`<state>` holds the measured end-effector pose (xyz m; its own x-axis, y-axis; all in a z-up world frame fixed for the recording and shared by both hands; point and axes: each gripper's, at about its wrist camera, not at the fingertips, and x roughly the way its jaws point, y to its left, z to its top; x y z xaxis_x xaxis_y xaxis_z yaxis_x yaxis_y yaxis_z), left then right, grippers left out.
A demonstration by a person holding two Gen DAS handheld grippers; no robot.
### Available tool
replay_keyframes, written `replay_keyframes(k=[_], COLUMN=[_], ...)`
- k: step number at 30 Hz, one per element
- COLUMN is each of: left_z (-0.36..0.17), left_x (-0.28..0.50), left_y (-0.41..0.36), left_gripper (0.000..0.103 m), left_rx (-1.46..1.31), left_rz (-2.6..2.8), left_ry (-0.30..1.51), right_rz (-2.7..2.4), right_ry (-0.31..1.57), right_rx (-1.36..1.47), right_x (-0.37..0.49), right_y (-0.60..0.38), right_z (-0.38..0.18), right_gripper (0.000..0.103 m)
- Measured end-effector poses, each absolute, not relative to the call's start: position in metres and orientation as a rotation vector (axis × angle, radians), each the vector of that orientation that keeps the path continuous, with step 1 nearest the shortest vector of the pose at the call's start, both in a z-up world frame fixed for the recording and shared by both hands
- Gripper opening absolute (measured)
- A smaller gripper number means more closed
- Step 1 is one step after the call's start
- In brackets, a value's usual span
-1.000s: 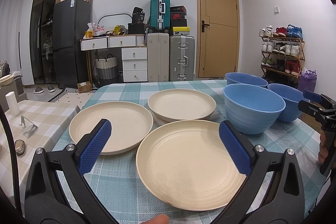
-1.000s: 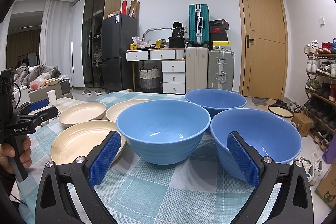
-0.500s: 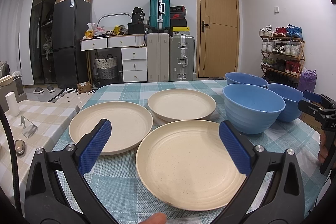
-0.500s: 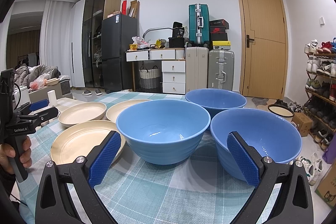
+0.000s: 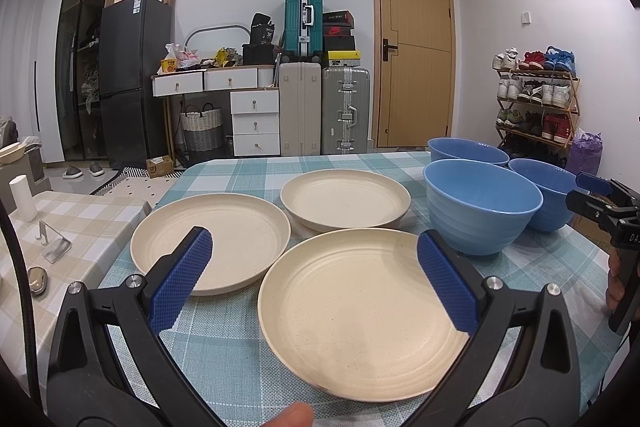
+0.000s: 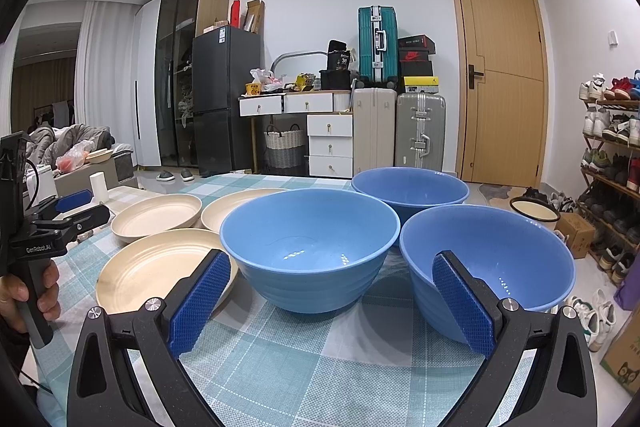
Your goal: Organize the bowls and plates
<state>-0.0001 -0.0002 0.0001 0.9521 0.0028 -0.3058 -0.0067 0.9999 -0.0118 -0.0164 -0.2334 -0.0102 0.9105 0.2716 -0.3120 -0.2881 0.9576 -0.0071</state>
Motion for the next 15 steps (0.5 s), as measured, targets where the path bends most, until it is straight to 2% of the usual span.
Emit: replay_keyframes(k=[15], left_z=[-0.003], left_x=[-0.002], left_y=[0.009], left_gripper=[0.102], left_rx=[-0.056], left_rz=[-0.034], left_ry=[0.316], right_rz=[0.279], right_ry=[0.319], right_rx=[-0.041], right_x=[-0.021], right_y=[-0.236], right_z=[-0.012], right_gripper=[0.103])
